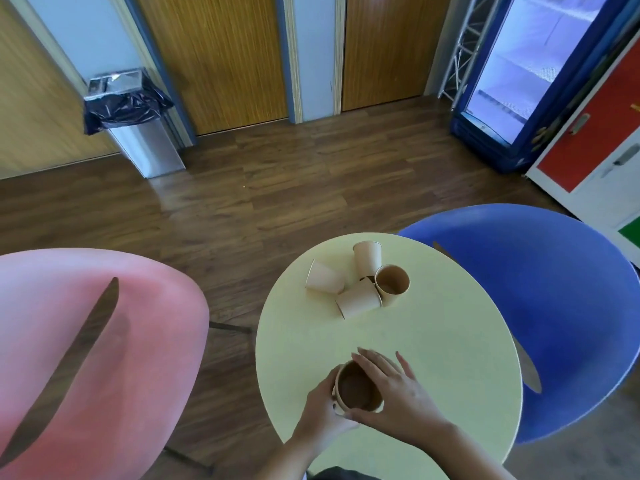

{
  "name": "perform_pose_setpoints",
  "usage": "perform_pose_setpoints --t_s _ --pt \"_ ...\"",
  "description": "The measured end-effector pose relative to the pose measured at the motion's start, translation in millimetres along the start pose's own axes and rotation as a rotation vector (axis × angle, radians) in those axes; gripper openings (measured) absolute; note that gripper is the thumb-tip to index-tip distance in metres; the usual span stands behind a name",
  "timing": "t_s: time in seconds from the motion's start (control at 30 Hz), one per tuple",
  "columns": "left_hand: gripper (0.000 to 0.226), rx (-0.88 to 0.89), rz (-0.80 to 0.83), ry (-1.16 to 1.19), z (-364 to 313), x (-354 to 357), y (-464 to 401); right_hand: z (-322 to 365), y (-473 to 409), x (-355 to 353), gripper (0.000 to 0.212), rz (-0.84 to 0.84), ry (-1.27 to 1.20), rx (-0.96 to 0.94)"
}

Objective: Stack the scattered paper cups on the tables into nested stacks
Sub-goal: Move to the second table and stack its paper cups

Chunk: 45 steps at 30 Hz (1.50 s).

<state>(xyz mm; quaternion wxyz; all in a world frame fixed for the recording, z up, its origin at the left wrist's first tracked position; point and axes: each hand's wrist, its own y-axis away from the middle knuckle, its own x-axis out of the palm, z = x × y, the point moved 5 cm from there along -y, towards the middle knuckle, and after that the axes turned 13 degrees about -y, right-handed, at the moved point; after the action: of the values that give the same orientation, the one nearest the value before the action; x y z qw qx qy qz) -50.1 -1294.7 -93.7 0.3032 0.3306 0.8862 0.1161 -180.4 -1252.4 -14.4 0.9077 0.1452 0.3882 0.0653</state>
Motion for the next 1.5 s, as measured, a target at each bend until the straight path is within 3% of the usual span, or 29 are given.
perform_pose_setpoints --t_s 0.2,0.3,0.4,0.77,1.07,1.5 --pt "0.076 -0.080 -0.072 0.073 17 -22 -22 21 -53 -35 0.088 -0.080 -0.111 0.022" --pt "0.076 -0.108 -0.111 0.062 21 -40 -36 29 -95 -50 0.072 -0.128 -0.088 0.038" --pt "0.076 -0.148 -0.170 0.069 29 -62 -52 32 -144 -58 0.071 -0.143 -0.020 0.041" --pt "0.076 -0.194 -0.218 0.092 39 -115 -91 -6 -261 -25 0.082 0.064 0.149 0.222" --pt "0.079 -0.204 -0.209 0.120 36 -116 -90 -23 -266 -11 0.064 0.043 0.246 0.186" --pt "0.077 -0.226 -0.161 0.103 36 -96 -60 62 -187 -75 0.089 -0.304 -0.180 -0.088"
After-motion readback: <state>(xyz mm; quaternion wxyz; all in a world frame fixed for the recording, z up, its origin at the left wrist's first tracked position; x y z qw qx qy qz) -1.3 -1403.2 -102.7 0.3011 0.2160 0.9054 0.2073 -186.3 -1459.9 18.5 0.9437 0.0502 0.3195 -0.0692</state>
